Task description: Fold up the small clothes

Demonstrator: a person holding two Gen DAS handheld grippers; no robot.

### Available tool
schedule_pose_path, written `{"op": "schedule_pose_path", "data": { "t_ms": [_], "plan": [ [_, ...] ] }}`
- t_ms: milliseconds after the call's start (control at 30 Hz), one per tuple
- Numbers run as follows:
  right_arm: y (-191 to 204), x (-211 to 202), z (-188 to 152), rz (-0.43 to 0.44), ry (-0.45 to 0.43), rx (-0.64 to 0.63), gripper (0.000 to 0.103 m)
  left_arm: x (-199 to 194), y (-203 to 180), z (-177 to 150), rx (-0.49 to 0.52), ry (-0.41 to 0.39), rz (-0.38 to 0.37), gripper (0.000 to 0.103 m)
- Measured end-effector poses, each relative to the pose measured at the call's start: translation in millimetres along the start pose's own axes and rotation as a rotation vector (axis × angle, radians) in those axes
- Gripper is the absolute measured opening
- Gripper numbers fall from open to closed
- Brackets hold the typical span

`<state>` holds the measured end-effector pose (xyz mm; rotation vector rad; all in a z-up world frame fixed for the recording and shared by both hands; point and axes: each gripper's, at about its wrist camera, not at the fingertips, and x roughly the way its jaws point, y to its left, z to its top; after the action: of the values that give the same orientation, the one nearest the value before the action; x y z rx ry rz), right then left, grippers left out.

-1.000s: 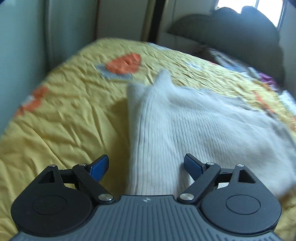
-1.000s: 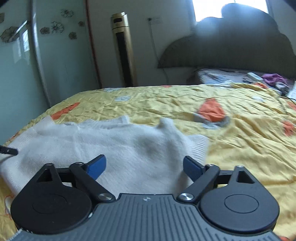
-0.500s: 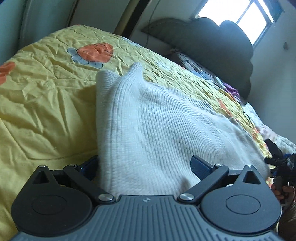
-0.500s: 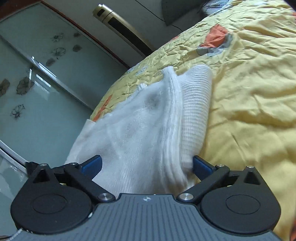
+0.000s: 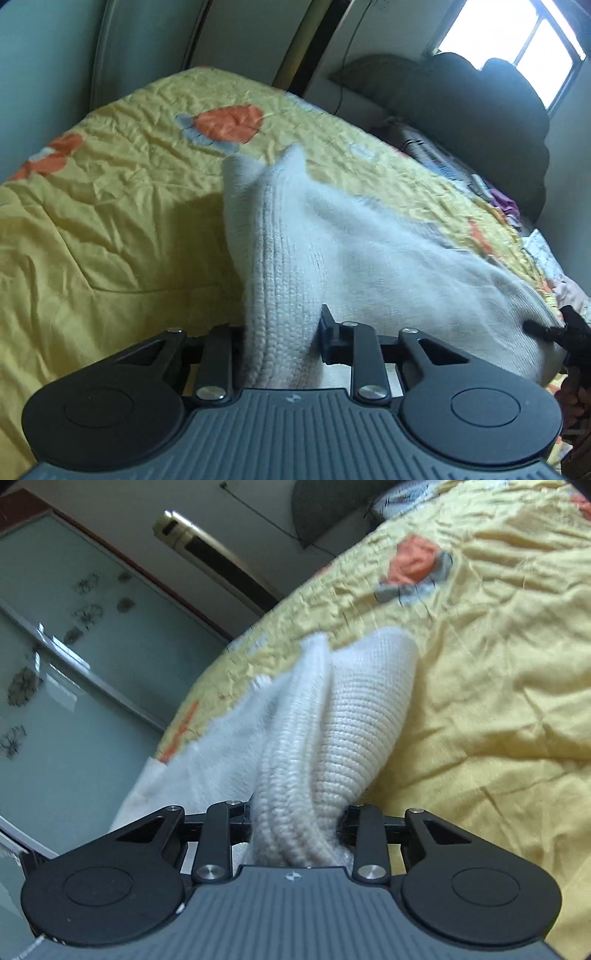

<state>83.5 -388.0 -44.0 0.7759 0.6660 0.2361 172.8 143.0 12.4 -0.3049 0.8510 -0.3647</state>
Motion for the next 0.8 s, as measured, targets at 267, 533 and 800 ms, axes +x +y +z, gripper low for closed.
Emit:
{"op": "schedule_pose_path", "data": {
  "t_ms": [267, 533, 800],
  "plan": [
    [17.2, -48.9, 25.9, -0.021, 0.016, -0.086, 0.031, -30.9, -23.8, -31.8, -0.019, 0.065, -0.094, 0.025],
    [-7.5, -76.2, 4.0, -0.305, 0.048, -0.150, 0.056, -32.3, -27.0, -46.9, 0.122, 0.088, 0.062, 0.056],
    [109.0, -63.9, -34.8, -0.360, -0.094, -0.654, 0.073, -22.8, -87.8, -1.6, 0.349, -0.155, 0.179, 0.073]
  ]
}}
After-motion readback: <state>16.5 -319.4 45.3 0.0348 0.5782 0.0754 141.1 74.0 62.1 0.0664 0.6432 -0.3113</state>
